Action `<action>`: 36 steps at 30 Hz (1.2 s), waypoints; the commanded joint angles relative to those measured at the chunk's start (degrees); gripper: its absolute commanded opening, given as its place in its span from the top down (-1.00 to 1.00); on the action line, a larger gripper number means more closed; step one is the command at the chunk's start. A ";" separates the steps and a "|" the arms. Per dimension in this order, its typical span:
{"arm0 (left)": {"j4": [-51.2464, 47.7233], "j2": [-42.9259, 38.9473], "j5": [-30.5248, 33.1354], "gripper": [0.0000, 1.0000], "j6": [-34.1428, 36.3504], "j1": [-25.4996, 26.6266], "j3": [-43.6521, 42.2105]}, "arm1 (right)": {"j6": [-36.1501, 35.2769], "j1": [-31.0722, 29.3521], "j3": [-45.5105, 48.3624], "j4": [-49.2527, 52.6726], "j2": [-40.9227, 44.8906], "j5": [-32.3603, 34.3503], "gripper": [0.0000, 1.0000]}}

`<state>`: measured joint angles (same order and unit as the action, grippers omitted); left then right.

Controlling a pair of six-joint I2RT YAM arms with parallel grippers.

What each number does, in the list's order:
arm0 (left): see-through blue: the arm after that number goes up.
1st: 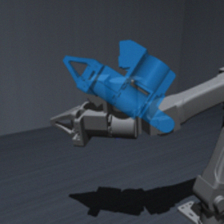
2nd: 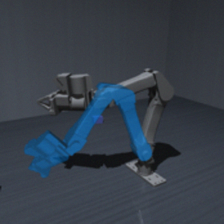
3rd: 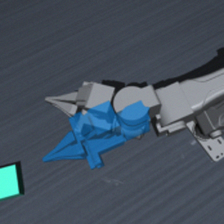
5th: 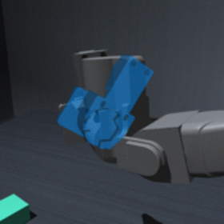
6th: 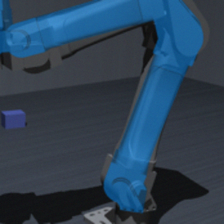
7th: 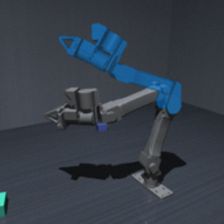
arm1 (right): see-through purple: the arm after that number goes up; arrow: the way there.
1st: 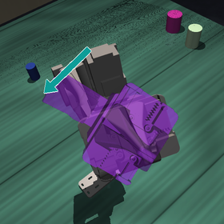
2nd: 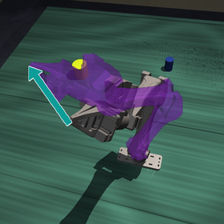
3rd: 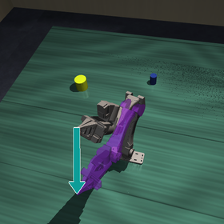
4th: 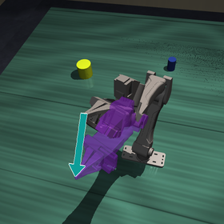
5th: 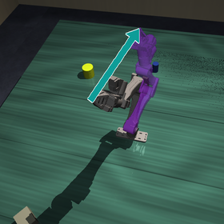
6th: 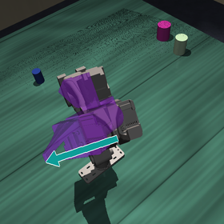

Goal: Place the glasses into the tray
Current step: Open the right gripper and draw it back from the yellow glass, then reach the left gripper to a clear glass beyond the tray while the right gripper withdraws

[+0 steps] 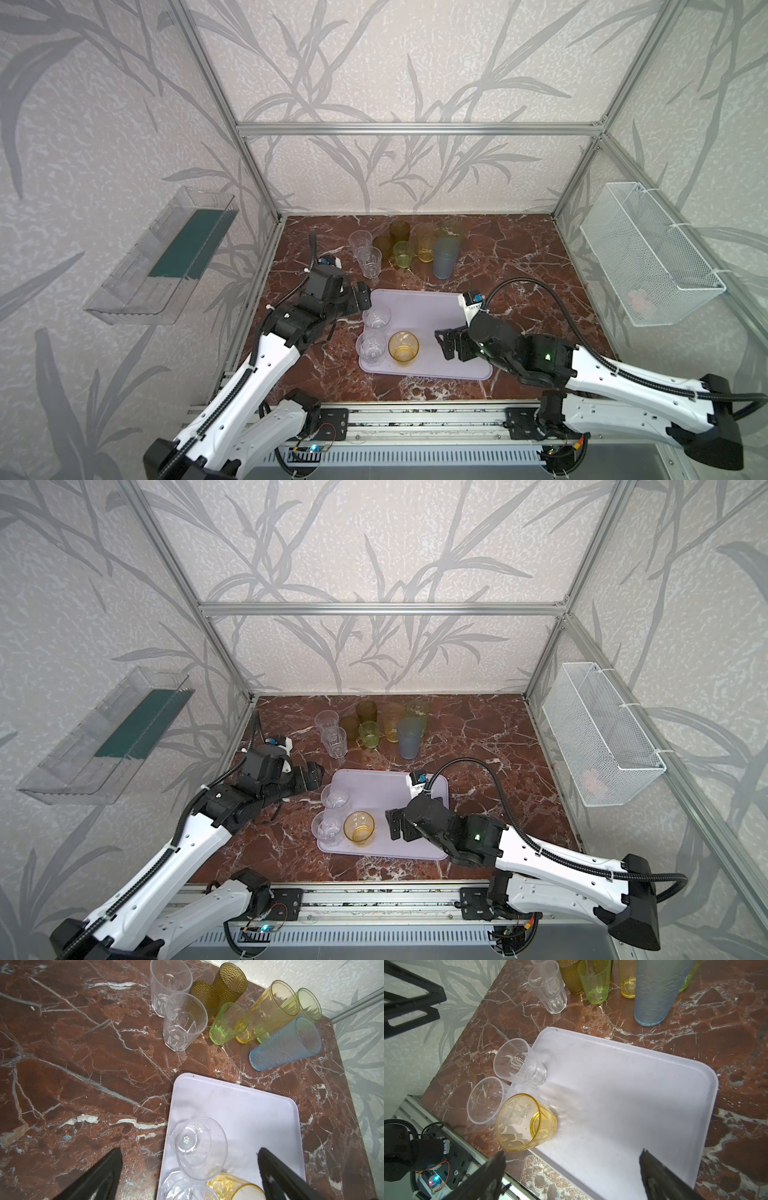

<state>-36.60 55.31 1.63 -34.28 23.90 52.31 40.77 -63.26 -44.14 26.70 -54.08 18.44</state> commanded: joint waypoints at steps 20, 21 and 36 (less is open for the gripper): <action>6.01 14.60 -0.63 -0.98 1.06 -5.27 7.51 | -3.85 9.78 9.66 -6.61 10.67 -9.34 -0.98; 5.93 15.12 -0.87 -0.99 1.19 -5.50 7.83 | -3.77 10.00 9.95 -6.76 11.09 -9.21 -0.98; 6.69 21.07 -2.19 -0.99 3.23 -6.49 12.05 | -5.23 11.58 13.56 -9.02 16.66 -8.88 -0.98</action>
<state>-29.85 75.22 -0.34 -32.27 17.82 62.43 35.35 -52.07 -31.44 20.36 -39.31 9.54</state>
